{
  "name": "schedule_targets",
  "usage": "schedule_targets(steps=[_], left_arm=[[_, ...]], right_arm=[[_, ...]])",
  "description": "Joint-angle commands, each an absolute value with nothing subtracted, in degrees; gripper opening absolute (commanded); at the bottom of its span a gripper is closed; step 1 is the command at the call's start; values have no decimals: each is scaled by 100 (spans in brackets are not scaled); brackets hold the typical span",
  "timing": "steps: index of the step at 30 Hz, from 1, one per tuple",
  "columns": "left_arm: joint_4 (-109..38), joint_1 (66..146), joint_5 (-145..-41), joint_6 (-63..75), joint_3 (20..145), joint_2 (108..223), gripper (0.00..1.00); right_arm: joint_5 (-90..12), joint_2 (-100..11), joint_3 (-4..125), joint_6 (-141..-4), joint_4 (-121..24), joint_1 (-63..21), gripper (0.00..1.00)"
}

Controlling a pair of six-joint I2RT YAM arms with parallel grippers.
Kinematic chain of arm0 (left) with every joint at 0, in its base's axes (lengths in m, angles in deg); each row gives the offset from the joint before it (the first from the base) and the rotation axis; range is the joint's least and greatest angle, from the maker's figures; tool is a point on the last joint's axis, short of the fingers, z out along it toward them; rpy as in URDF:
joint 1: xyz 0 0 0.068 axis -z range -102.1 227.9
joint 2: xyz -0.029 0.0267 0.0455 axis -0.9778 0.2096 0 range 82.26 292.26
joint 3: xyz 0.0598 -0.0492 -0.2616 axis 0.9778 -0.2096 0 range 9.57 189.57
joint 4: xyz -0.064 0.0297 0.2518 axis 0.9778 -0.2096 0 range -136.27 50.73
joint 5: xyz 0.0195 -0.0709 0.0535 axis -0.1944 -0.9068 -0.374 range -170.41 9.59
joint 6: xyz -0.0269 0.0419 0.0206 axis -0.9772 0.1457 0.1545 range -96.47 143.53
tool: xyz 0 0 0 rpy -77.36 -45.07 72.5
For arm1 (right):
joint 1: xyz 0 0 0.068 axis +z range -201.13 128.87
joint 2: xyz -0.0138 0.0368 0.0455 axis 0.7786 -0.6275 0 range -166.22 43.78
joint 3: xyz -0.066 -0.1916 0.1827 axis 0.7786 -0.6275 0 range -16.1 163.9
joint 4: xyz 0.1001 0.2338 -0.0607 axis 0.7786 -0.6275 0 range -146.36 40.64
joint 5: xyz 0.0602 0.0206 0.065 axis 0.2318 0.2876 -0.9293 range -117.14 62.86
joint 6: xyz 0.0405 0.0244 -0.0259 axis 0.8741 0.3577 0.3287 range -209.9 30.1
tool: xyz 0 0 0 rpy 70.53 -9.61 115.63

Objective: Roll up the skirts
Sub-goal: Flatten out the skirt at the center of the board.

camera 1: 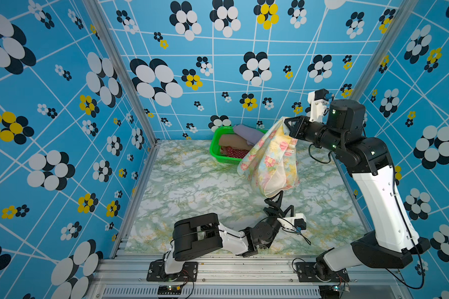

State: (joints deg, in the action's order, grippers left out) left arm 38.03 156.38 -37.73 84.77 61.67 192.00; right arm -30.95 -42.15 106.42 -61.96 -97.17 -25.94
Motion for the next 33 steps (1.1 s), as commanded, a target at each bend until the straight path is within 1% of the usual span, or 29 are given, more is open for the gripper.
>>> schedule_targets(steps=[1, 7, 19, 25, 33], left_arm=[[4081, 15678, -3326, 8768, 5984, 18676, 100], [4078, 15716, -3119, 8896, 5654, 18355, 100], [4080, 15677, -3447, 8257, 5974, 19498, 100], [4081, 15600, -3601, 8181, 6511, 20027, 100], [4084, 15288, -3519, 8123, 7093, 20586, 99]], right_arm=[[-3265, -4145, 10641, -6195, -9491, -2734, 0], [-3590, -4191, 10537, -6003, -9366, -3108, 0], [-3610, -4147, 10392, -5958, -9272, -3118, 0], [-3628, -4164, 10406, -5929, -9278, -3112, 0], [-3645, -4069, 10234, -5931, -9252, -3118, 0]])
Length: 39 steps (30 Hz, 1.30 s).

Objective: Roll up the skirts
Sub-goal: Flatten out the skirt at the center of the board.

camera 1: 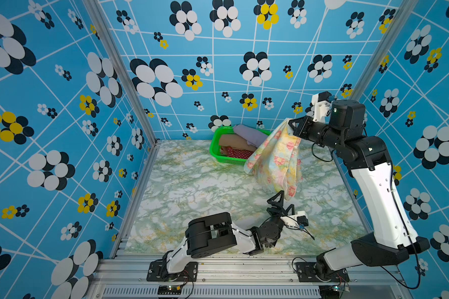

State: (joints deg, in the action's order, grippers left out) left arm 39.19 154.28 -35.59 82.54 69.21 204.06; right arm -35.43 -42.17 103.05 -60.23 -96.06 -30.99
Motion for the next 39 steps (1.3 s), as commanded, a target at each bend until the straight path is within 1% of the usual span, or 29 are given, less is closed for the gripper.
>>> schedule_targets(steps=[1, 3, 4, 5, 6, 7, 8, 10, 11, 13, 14, 17, 18, 19, 20, 21, 22, 27, 34, 39], left_arm=[[4080, 15239, -3485, 8106, 7109, 20612, 100], [4080, 15131, -3453, 8052, 7125, 20602, 100], [4082, 15065, -3468, 8025, 7106, 20577, 97], [4087, 15019, -3486, 8033, 7105, 20556, 87], [4082, 14977, -3482, 8031, 7101, 20520, 61], [4088, 14946, -3478, 8012, 7108, 20478, 40], [4080, 14903, -3487, 7969, 7113, 20442, 0], [4080, 14838, -3651, 7932, 7145, 20425, 0], [4088, 14832, -3720, 7962, 7198, 20457, 2], [4084, 14900, -3912, 8000, 7232, 20524, 25], [4083, 14970, -3997, 8019, 7232, 20556, 28], [4081, 15163, -4039, 8106, 7289, 20685, 24], [4083, 15201, -4106, 8072, 7291, 20713, 31], [4080, 15246, -4233, 8013, 7265, 20751, 48], [4085, 15294, -4347, 7989, 7248, 20789, 74], [4088, 15326, -4379, 7970, 7272, 20838, 92], [4087, 15356, -4389, 7988, 7346, 20911, 100], [4084, 15327, -4281, 8242, 7858, 21205, 100], [4080, 14975, -3814, 8392, 8654, 21563, 99], [4081, 14839, -4051, 8216, 8833, 21674, 100]], right_arm=[[-3659, -4052, 10204, -5931, -9241, -3118, 0], [-3679, -4000, 10131, -5915, -9193, -3118, 0], [-3672, -3967, 10090, -5913, -9166, -3118, 0], [-3663, -3942, 10051, -5914, -9147, -3118, 0], [-3648, -3919, 10028, -5922, -9140, -3119, 0], [-3646, -3906, 10003, -5923, -9143, -3121, 0], [-3646, -3892, 9979, -5918, -9133, -3130, 0], [-3661, -3855, 9924, -5886, -9090, -3144, 0], [-3673, -3847, 9906, -5880, -9079, -3158, 0], [-3672, -3829, 9874, -5874, -9068, -3184, 0], [-3677, -3819, 9856, -5874, -9068, -3209, 0], [-3719, -3811, 9827, -5841, -9045, -3292, 0], [-3752, -3812, 9817, -5818, -9031, -3324, 0], [-3781, -3820, 9816, -5789, -9015, -3343, 0], [-3795, -3836, 9825, -5782, -9014, -3350, 0], [-3802, -3847, 9833, -5776, -9014, -3354, 0], [-3799, -3856, 9843, -5773, -9014, -3356, 0], [-3842, -3814, 9760, -5688, -8949, -3361, 0], [-3872, -3644, 9567, -5675, -8881, -3356, 0], [-3874, -3548, 9421, -5698, -8824, -3356, 0]])
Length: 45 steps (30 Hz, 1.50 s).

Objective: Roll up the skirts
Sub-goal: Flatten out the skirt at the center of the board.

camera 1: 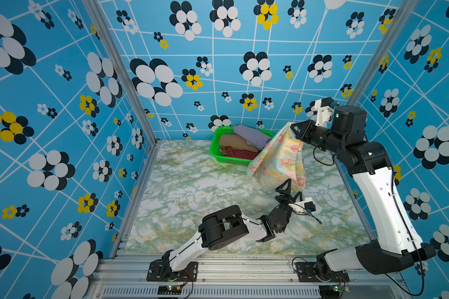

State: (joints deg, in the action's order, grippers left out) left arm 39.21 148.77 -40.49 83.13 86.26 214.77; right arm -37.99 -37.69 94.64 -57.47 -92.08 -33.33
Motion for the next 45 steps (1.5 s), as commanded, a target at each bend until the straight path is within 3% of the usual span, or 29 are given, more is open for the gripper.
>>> schedule_targets(steps=[1, 11, 22, 24, 26, 27, 28, 34, 45], left_arm=[[4075, 14846, -4099, 8211, 8885, 21733, 99], [3841, 14917, -4499, 8084, 9510, 22354, 99], [3551, 14650, -4270, 8130, 10652, 22885, 100], [3462, 14620, -4305, 8116, 10891, 22985, 86], [3378, 14615, -4355, 8078, 11070, 23081, 56], [3320, 14615, -4384, 8053, 11120, 23105, 36], [3249, 14611, -4410, 8018, 11163, 23101, 0], [3849, 14693, -4541, 8537, 10646, 22750, 0], [4089, 14617, -4426, 8902, 7942, 20427, 0]], right_arm=[[-3882, -3537, 9412, -5694, -8819, -3358, 0], [-3984, -3553, 9342, -5531, -8649, -3362, 0], [-4105, -3323, 9031, -5373, -8435, -3361, 0], [-4116, -3268, 8977, -5375, -8410, -3356, 0], [-4120, -3233, 8955, -5386, -8407, -3356, 0], [-4112, -3225, 8947, -5399, -8409, -3356, 0], [-4099, -3209, 8950, -5412, -8430, -3356, 0], [-4004, -3205, 8940, -5475, -8457, -3416, 0], [-4326, -3380, 9006, -5237, -8342, -4267, 0]])
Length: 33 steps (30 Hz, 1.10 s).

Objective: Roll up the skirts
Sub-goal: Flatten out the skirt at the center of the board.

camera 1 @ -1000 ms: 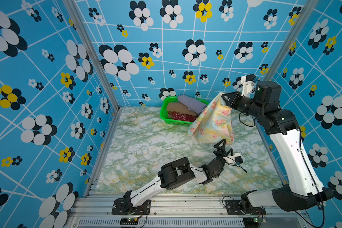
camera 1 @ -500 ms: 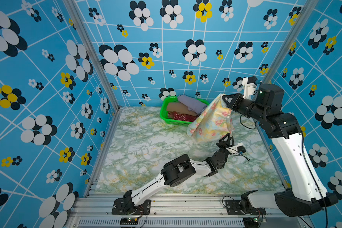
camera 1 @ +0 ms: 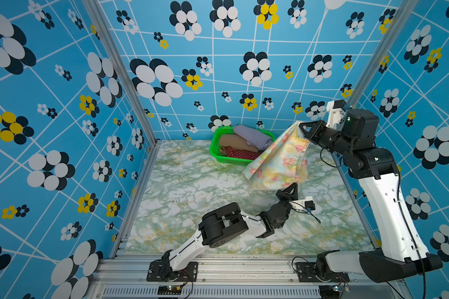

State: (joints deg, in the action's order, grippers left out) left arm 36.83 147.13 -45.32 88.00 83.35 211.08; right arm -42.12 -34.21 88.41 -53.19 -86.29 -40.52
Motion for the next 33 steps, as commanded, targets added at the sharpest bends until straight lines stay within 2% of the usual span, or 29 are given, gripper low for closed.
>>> schedule_targets(steps=[1, 6, 13, 16, 19, 26, 30, 33], left_arm=[[4081, 14598, -4416, 8905, 7778, 20197, 0], [4086, 14512, -4323, 9087, 7160, 19285, 0], [4082, 14535, -4281, 9253, 6773, 18654, 0], [4083, 14388, -4334, 8996, 6539, 18370, 0], [4086, 14280, -4455, 8966, 6507, 18259, 0], [4084, 14059, -4589, 9437, 6602, 17773, 0], [3962, 13699, -4771, 9692, 6614, 17114, 0], [3260, 13315, -5147, 9613, 6751, 16644, 0]], right_arm=[[-4212, -3330, 9091, -5302, -8431, -4376, 0], [-4390, -2967, 9340, -5062, -8589, -5400, 0], [-3927, -2958, 10596, -5545, -9503, -5452, 0], [-4395, -3089, 10828, -5324, -9537, -5439, 0], [-4836, -3074, 10504, -5050, -9268, -5430, 0], [-5148, -3079, 9932, -4853, -8904, -5435, 0], [-5811, -3442, 9682, -4410, -8182, -5421, 0], [-6439, -3996, 9794, -3932, -7463, -5421, 0]])
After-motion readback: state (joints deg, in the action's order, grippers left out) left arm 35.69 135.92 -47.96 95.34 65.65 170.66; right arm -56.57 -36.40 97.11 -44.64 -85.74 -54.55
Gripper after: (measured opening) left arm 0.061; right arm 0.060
